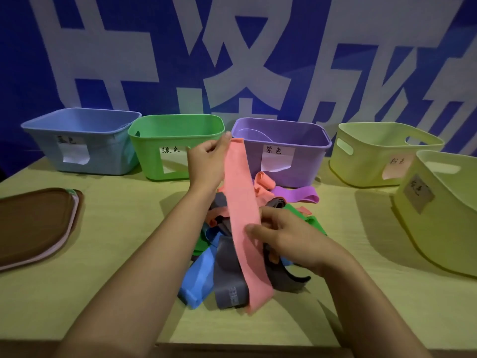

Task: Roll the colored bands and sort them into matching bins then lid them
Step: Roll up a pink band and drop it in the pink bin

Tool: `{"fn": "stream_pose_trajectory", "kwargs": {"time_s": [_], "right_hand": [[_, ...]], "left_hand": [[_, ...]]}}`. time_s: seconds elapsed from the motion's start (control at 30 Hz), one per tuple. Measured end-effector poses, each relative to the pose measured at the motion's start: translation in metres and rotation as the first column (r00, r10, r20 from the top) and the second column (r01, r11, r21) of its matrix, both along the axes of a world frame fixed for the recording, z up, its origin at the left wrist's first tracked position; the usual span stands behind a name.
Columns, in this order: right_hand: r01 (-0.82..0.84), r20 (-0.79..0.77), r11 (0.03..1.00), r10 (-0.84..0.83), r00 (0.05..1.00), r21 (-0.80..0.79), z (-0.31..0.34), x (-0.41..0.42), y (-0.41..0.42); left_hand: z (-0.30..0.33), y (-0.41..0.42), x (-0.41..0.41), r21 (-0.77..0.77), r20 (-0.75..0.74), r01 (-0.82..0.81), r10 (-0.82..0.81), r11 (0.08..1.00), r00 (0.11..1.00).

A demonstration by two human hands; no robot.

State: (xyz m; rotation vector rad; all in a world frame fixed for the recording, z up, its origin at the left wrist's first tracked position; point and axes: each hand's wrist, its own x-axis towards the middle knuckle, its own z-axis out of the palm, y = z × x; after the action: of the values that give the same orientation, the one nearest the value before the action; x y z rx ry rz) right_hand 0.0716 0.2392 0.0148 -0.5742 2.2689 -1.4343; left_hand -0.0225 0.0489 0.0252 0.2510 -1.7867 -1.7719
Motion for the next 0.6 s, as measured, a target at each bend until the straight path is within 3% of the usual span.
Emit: {"fn": "stream_pose_trajectory", "kwargs": {"time_s": [0.17, 0.3, 0.4, 0.53, 0.6], "right_hand": [[0.127, 0.051, 0.992, -0.128, 0.990, 0.028, -0.003, 0.020, 0.012], [0.310, -0.181, 0.912, -0.268, 0.946, 0.269, -0.006, 0.027, 0.016], [0.358, -0.391, 0.799, -0.168, 0.905, 0.484, -0.007, 0.031, 0.013], [0.410, -0.456, 0.756, -0.166, 0.874, 0.510, 0.012, 0.023, 0.024], [0.449, -0.492, 0.788, -0.218, 0.843, 0.421, 0.029, 0.005, 0.030]], "left_hand": [[0.027, -0.001, -0.009, -0.017, 0.016, -0.045, 0.045, 0.999, 0.999], [0.020, 0.003, -0.010, -0.054, 0.050, 0.015, -0.013, 0.998, 0.999], [0.004, 0.008, -0.009, -0.034, 0.089, 0.041, -0.038, 0.999, 0.995], [-0.008, 0.015, 0.001, -0.044, 0.095, 0.051, -0.047, 0.998, 0.994], [-0.013, 0.015, 0.003, -0.039, 0.075, 0.049, -0.046, 0.998, 0.996]]}}
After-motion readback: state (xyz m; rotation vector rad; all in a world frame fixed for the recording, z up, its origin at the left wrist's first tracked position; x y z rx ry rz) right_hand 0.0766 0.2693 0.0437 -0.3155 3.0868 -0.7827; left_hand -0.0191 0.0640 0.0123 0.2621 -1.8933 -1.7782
